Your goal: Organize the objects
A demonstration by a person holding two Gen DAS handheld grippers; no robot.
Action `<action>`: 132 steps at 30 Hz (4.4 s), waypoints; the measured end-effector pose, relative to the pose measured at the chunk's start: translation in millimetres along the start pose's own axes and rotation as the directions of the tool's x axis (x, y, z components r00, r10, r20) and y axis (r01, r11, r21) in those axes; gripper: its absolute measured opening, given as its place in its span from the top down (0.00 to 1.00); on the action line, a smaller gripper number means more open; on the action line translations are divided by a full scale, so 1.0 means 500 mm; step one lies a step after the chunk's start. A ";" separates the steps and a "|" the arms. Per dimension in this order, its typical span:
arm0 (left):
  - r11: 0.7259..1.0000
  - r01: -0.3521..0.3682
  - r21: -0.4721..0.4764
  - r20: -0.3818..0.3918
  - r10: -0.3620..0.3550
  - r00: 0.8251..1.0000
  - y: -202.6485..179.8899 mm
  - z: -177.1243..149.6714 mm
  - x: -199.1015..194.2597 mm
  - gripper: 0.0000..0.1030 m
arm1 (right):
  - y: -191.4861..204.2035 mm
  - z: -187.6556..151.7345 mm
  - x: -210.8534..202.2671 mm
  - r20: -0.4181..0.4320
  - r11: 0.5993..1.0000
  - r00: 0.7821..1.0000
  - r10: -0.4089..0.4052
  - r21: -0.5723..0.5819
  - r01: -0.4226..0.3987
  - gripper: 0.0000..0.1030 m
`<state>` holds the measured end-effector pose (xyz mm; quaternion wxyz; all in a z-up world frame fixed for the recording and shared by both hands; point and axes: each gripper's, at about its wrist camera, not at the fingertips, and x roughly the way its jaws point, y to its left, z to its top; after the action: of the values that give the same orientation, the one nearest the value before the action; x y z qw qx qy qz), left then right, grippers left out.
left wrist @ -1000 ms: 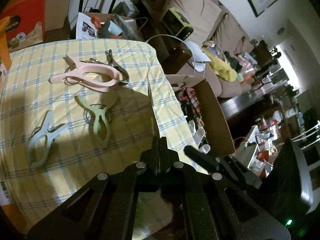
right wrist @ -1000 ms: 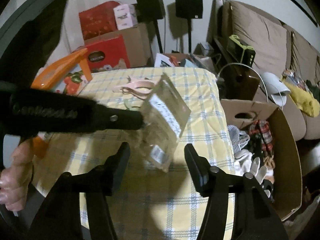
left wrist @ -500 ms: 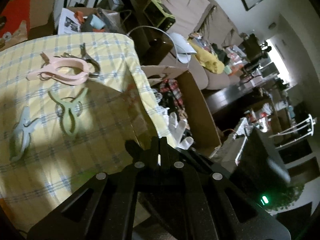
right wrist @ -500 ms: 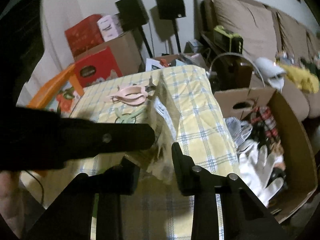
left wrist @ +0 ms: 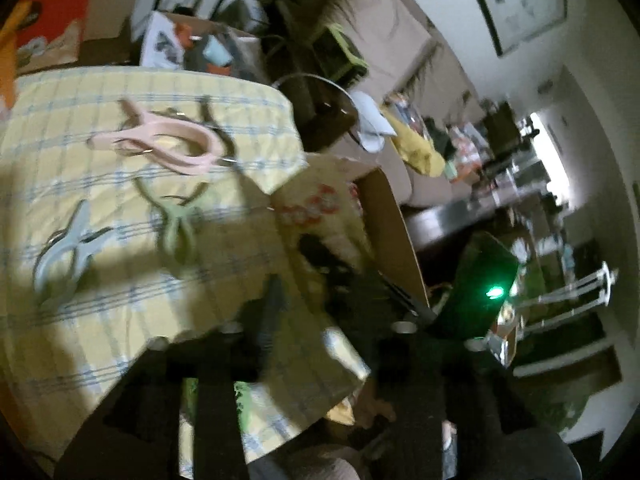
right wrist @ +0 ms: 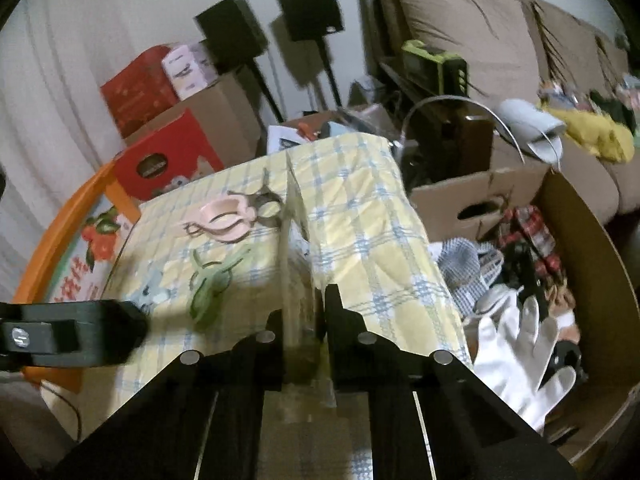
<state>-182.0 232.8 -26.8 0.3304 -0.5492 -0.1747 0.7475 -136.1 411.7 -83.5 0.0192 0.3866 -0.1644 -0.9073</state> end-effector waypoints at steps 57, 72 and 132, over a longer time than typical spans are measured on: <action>0.969 0.123 -0.215 0.168 -0.088 0.982 0.170 -0.006 -0.113 1.00 | 0.143 0.000 -0.087 -0.161 0.853 0.851 0.500 0.264 -0.451 0.93; 0.941 0.189 -0.282 0.266 -0.113 0.957 0.247 -0.016 -0.244 0.52 | 0.304 0.039 -0.080 -0.178 0.812 0.798 0.576 0.234 -0.535 0.94; 0.916 -0.246 -0.318 0.269 0.336 0.903 0.470 -0.061 -0.519 0.37 | 0.714 -0.033 0.054 -0.331 0.952 0.930 0.156 -0.202 -0.232 0.45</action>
<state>-178.3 -117.4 -0.7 0.1014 -0.4823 -0.2433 0.8354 -176.3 64.9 -1.2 0.1811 0.5014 -0.0874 -0.8415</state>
